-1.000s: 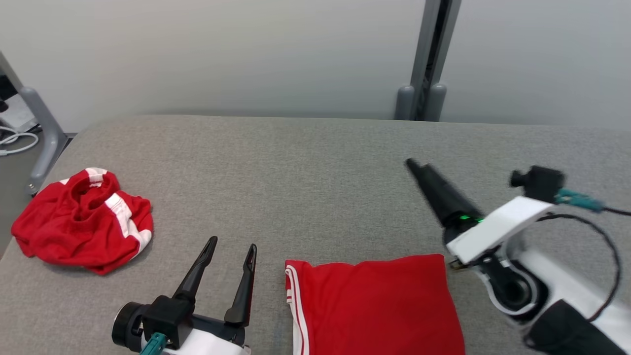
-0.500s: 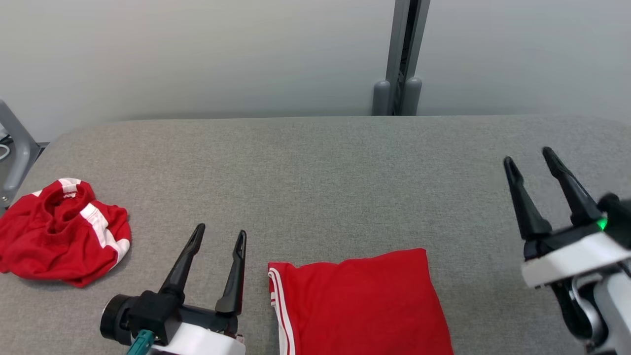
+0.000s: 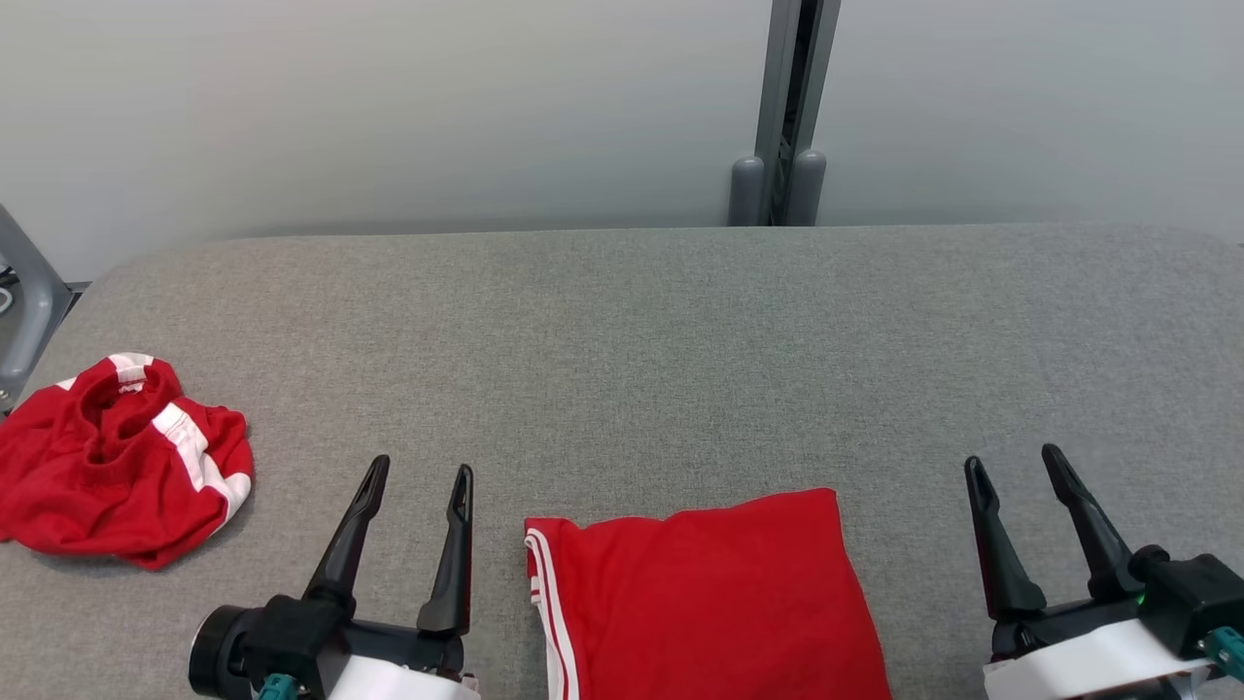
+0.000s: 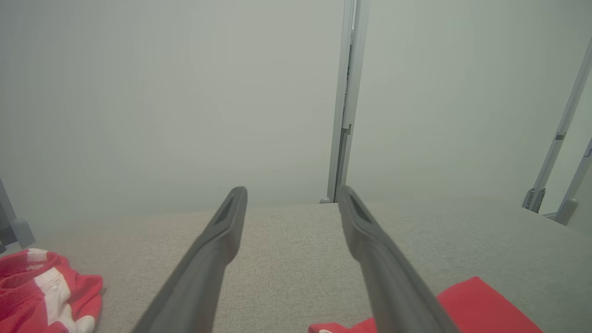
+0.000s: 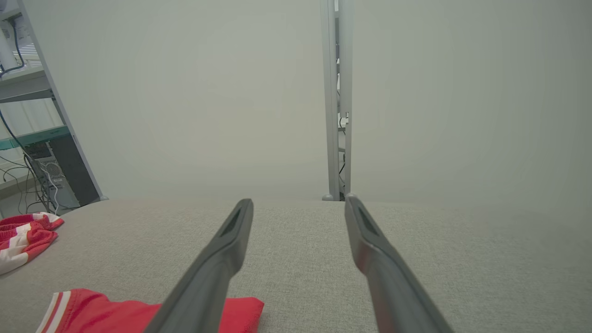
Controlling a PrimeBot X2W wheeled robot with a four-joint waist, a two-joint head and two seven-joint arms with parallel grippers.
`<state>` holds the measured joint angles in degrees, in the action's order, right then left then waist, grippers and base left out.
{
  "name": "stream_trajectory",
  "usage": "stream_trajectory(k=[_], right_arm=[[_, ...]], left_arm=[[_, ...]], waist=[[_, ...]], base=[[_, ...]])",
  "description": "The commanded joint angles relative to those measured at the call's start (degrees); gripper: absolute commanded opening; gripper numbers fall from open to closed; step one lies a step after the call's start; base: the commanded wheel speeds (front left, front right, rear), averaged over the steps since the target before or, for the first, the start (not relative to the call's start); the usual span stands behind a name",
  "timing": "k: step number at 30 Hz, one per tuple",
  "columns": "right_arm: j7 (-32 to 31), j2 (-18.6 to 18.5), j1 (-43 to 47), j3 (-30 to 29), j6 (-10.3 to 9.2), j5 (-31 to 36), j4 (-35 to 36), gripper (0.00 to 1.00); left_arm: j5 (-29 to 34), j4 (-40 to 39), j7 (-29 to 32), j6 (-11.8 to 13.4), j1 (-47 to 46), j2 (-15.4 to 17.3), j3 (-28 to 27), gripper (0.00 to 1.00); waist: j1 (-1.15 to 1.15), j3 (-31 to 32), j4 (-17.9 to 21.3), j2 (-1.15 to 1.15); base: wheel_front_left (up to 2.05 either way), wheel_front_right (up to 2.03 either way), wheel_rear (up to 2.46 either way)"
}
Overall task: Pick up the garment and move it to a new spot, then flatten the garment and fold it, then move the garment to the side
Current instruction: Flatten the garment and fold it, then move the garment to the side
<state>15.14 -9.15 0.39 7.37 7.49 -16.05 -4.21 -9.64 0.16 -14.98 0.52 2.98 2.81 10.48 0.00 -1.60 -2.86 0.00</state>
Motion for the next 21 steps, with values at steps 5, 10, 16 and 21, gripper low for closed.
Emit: stream_trajectory(k=[5, 10, 16, 21], right_arm=[[0.06, 0.76, 0.90, -0.73, 0.01, -0.51, -1.17, 1.00], [0.06, 0.63, 0.95, -0.50, 0.01, -0.41, -1.76, 1.00], [0.06, -0.51, 1.35, 1.87, 0.01, -3.21, -6.38, 1.00], [0.06, -2.38, 0.73, 6.98, 0.01, -7.94, -10.76, 1.00]], left_arm=[[0.06, 0.18, -0.20, 0.59, 1.01, 0.19, 0.52, 1.00], [0.09, 0.36, -0.20, 0.55, 1.10, 0.19, 0.52, 1.00], [0.12, 0.89, -0.20, 0.02, 0.21, 0.20, 1.07, 1.00], [-0.05, 1.24, -0.20, -0.09, 0.45, 0.19, 1.46, 1.00]], waist=[[0.00, 0.16, -0.19, 0.00], [0.00, 0.16, -0.35, 0.00], [0.00, 0.13, -1.23, 0.00], [0.00, 0.05, -2.25, 0.00]], base=[[0.00, 0.00, 0.00], [0.00, 0.00, 0.00], [0.00, 0.00, 0.00], [0.00, 0.00, 0.00]])
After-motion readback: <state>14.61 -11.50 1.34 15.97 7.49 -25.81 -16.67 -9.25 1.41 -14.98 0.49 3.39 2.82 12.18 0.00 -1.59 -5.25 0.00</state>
